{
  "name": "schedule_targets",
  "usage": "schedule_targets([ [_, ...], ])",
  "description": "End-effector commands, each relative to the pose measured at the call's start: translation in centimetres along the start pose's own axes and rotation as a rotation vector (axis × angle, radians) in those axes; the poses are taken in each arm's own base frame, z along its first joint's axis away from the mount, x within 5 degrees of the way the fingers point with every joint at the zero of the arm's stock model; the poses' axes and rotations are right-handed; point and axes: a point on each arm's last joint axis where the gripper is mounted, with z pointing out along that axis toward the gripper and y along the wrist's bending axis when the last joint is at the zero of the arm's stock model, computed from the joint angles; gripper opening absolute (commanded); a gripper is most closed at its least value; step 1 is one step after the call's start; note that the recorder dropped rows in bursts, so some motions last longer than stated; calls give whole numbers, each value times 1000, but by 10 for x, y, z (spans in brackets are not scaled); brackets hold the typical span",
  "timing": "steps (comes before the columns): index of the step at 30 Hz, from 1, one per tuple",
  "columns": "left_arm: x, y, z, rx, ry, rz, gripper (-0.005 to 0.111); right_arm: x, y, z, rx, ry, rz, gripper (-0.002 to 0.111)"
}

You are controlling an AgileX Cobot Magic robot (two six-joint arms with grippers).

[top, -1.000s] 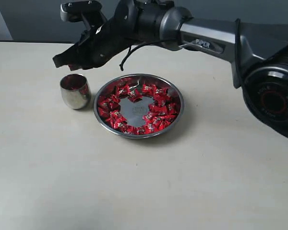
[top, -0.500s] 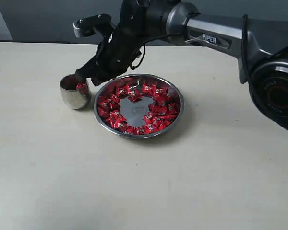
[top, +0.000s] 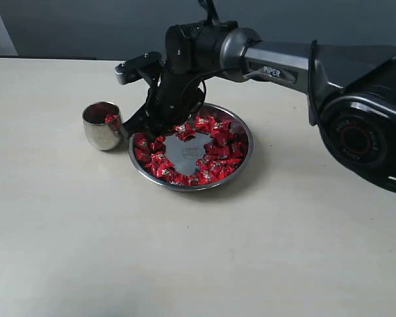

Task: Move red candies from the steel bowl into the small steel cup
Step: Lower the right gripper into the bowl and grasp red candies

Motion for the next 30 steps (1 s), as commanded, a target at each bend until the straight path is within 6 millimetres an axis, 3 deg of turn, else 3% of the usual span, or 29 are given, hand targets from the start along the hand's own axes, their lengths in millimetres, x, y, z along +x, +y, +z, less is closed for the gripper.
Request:
schedule_targets([
  [1, 1, 0, 0, 0, -5, -8, 2, -2, -6, 2, 37, -29, -2, 33],
  [17, 1, 0, 0, 0, -5, -8, 2, 4, -17, 24, 55, -26, 30, 33],
  [30, 1, 0, 0, 0, -5, -8, 2, 2, -22, 23, 58, -51, 43, 32],
])
